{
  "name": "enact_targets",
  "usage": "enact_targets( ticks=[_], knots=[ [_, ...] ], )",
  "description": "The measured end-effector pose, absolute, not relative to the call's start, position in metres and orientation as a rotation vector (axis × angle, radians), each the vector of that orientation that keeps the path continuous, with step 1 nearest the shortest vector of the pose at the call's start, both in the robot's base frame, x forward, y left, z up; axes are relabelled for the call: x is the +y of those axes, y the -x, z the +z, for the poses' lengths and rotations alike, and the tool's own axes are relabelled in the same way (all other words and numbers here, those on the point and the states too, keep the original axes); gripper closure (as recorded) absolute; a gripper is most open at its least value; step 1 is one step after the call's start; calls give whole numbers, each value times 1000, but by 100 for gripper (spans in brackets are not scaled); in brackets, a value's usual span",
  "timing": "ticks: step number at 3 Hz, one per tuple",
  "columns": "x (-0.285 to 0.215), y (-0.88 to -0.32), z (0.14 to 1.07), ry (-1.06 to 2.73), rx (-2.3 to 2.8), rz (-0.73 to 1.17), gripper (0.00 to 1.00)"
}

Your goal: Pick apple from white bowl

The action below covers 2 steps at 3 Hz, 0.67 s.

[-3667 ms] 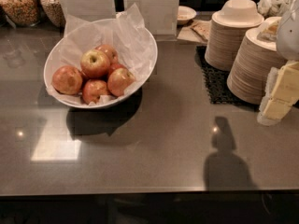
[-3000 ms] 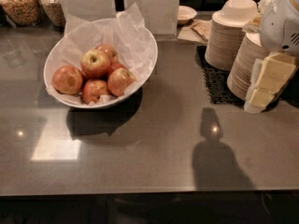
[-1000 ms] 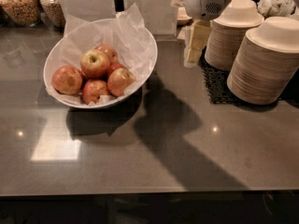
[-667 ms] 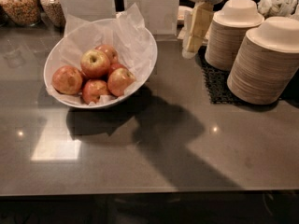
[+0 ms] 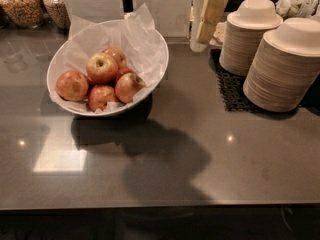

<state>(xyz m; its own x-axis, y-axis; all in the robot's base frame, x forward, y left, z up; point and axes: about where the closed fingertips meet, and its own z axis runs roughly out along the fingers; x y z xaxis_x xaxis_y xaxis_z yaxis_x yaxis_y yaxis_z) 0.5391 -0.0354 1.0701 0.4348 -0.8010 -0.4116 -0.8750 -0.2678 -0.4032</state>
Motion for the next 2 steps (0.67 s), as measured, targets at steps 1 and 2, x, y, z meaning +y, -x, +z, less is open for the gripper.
enact_targets(
  ticks=[1, 2],
  knots=[
    [-8, -545, 1069, 2138, 1323, 208, 0],
    [8, -549, 1069, 2153, 1274, 234, 0]
  ],
)
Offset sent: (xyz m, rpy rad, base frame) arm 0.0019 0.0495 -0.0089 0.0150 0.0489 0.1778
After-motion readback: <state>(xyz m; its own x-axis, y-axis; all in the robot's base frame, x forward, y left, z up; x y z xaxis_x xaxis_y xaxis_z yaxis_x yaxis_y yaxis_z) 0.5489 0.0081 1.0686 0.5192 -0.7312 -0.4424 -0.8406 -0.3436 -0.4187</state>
